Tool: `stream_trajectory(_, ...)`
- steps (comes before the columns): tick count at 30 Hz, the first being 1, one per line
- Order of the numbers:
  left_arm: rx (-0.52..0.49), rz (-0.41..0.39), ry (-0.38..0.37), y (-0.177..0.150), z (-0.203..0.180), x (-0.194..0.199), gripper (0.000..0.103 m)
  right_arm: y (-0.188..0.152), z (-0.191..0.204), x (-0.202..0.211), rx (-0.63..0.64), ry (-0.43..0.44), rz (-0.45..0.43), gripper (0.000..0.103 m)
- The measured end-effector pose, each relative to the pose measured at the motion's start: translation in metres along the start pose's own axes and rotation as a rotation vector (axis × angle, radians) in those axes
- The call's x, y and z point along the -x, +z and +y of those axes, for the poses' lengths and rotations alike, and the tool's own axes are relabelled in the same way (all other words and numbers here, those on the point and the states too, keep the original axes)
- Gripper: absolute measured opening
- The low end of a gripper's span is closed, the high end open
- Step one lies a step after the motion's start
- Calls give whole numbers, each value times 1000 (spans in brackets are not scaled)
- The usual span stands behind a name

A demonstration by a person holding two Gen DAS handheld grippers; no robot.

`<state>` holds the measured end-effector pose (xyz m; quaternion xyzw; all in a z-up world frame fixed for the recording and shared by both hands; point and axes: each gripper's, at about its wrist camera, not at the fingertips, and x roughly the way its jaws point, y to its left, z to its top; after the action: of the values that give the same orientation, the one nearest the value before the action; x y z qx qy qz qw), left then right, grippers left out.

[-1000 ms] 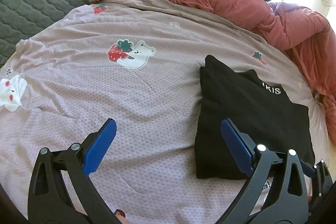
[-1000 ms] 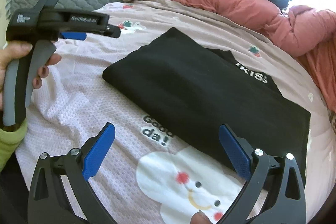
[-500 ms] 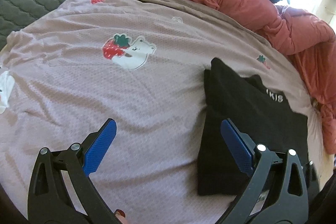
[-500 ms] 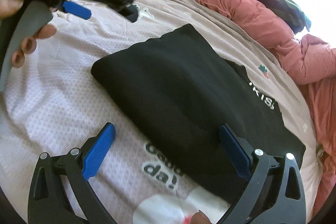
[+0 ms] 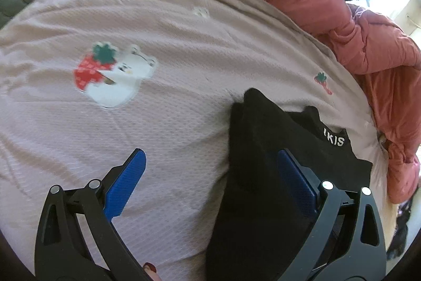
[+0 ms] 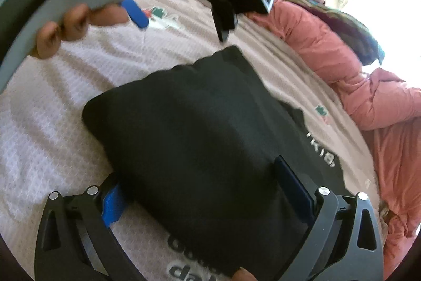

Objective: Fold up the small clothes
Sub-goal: 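Move the right tool to the shirt's side edge while the left tool approaches it, then grasp the shirt's side edge with both tools and fold it over the shirt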

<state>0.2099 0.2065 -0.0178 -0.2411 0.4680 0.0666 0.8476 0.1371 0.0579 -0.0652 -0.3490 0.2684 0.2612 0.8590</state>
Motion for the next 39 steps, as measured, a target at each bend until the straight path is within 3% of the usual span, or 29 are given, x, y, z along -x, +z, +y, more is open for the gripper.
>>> stream_trajectory(1, -1, 20, -13, 1, -1, -5, 93, 0, 0, 1, 9, -16, -16, 81)
stream_trajectory(2, -2, 35, -22, 1, -2, -9, 93, 1, 1, 3, 18, -22, -32, 74)
stream_trajectory(3, -5, 48, -32, 2, -4, -13, 93, 0, 3, 6, 27, -34, -48, 72)
stream_trajectory(8, -46, 109, -81, 3, -15, -28, 93, -2, 8, 20, 68, -59, -121, 37)
stream_trajectory(11, -34, 152, -132, 5, -17, -36, 93, -4, -3, 24, 28, -40, -144, 25)
stream_trajectory(19, 15, 169, -186, 4, -18, -39, 91, -10, -30, 37, -97, 36, -189, 19)
stream_trajectory(21, 12, 161, -197, 4, -22, -36, 82, -10, -30, 38, -96, 36, -192, 19)
stream_trajectory(24, -5, 171, -220, 0, -35, -34, 56, -11, -29, 39, -99, 41, -195, 19)
stream_trajectory(29, -73, 155, -155, -6, -61, -27, 29, -15, -32, 48, -118, 34, -204, 17)
stream_trajectory(32, -96, 121, -144, -8, -77, -12, 23, -21, -41, 59, -149, 21, -217, 16)
stream_trajectory(39, -183, 54, -130, -15, -132, 21, 21, -45, -71, 93, -285, 7, -253, 14)
